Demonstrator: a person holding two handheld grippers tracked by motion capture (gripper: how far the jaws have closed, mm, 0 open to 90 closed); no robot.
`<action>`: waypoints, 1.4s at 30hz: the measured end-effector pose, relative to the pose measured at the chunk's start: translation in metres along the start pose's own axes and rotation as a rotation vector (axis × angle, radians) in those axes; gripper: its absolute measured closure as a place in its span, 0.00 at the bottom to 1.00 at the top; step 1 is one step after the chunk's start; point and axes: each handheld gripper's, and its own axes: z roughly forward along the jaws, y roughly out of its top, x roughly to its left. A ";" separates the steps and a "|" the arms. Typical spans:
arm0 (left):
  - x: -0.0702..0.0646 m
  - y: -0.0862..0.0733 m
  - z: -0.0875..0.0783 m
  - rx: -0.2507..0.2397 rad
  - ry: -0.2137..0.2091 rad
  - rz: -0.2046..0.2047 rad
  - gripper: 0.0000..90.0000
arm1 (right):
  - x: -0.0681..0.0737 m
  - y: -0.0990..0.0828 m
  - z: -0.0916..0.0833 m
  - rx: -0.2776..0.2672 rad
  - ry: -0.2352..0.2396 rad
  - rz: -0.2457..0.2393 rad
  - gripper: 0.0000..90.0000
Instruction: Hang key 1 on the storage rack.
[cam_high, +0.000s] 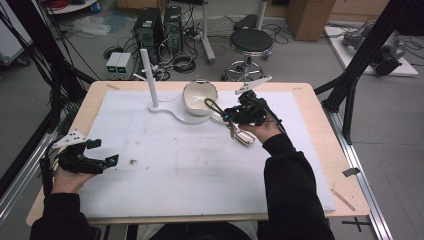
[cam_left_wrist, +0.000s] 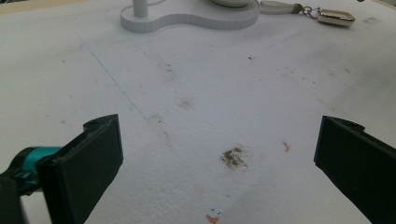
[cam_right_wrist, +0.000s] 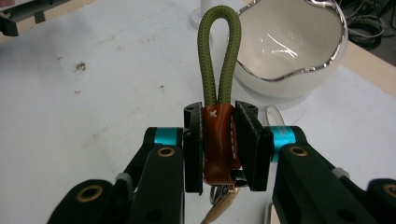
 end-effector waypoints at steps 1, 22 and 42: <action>0.000 0.000 0.000 0.000 0.000 0.000 0.02 | 0.000 0.000 0.000 0.000 0.000 0.000 0.82; 0.001 0.000 -0.004 -0.020 -0.009 -0.004 0.02 | 0.016 0.058 0.035 0.008 0.013 -0.057 0.82; 0.000 0.000 -0.001 -0.010 -0.043 -0.010 0.02 | 0.020 0.103 0.062 -0.038 0.058 -0.048 0.82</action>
